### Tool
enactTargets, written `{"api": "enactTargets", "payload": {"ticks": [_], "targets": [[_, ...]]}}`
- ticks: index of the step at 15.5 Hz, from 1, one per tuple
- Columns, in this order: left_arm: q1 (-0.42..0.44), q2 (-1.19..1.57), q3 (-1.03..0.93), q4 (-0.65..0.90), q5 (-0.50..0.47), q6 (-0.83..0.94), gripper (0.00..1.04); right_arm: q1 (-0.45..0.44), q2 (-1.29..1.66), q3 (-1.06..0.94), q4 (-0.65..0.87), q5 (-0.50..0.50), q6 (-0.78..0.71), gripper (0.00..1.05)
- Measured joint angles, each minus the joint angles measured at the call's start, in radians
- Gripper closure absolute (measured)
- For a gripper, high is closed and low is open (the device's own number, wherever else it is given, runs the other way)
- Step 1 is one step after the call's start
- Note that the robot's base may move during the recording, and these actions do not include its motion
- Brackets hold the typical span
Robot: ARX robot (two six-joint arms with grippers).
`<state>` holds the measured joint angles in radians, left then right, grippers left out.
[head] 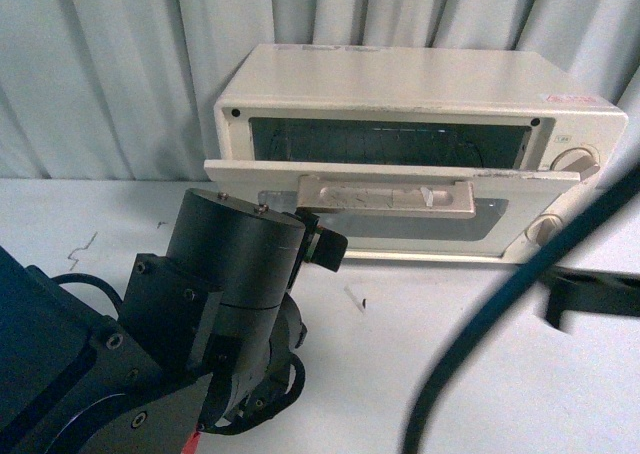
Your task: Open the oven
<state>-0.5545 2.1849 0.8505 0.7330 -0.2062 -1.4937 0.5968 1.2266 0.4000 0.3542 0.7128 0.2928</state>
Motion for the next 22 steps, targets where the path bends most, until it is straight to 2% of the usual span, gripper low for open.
{"api": "enactTargets", "payload": {"ticks": [1, 2, 3, 4, 6, 7, 8, 9, 10, 11, 13, 14, 16, 22], "targets": [[0.000, 0.000, 0.000, 0.000, 0.000, 0.000, 0.07, 0.000, -0.140, -0.052, -0.132, 0.044, 0.015, 0.99], [0.000, 0.000, 0.000, 0.000, 0.001, 0.000, 0.07, -0.005, -0.307, -0.111, -0.321, 0.085, 0.074, 0.88], [0.000, 0.000, 0.000, 0.000, 0.001, 0.000, 0.07, -0.041, -0.512, -0.154, -0.554, 0.085, 0.180, 0.76], [0.000, 0.000, 0.000, 0.000, 0.001, 0.000, 0.07, -0.085, -0.647, -0.175, -0.694, 0.064, 0.271, 0.67], [0.000, 0.000, 0.000, -0.003, 0.000, 0.000, 0.07, -0.139, -0.759, -0.209, -0.865, 0.052, 0.409, 0.47], [0.000, 0.000, 0.000, -0.002, 0.000, 0.000, 0.07, -0.143, -0.770, -0.231, -0.811, 0.022, 0.412, 0.42], [-0.003, 0.000, 0.000, 0.000, 0.000, 0.000, 0.07, -0.206, -0.896, -0.326, -0.590, -0.150, 0.325, 0.50], [-0.001, -0.002, 0.001, -0.001, 0.005, -0.001, 0.07, -0.266, -1.068, -0.373, -0.407, -0.257, 0.198, 0.59], [0.004, -0.002, 0.000, -0.004, 0.001, -0.002, 0.07, -0.352, -1.219, -0.393, -0.313, -0.409, -0.022, 0.75], [0.003, -0.002, 0.000, -0.005, 0.000, 0.000, 0.07, -0.379, -1.213, -0.389, -0.331, -0.480, -0.133, 0.86], [0.003, -0.002, 0.000, -0.004, 0.000, 0.000, 0.07, -0.422, -1.204, -0.389, -0.344, -0.534, -0.219, 1.03], [0.003, -0.002, 0.000, -0.003, 0.001, -0.001, 0.07, -0.444, -1.211, -0.389, -0.346, -0.557, -0.246, 1.03], [0.003, -0.002, 0.000, -0.004, 0.000, -0.001, 0.07, -0.600, -1.222, -0.389, -0.359, -0.688, -0.270, 1.03], [0.003, -0.002, 0.000, -0.003, 0.001, -0.001, 0.07, -0.597, -1.222, -0.389, -0.358, -0.712, -0.286, 1.03]]}}
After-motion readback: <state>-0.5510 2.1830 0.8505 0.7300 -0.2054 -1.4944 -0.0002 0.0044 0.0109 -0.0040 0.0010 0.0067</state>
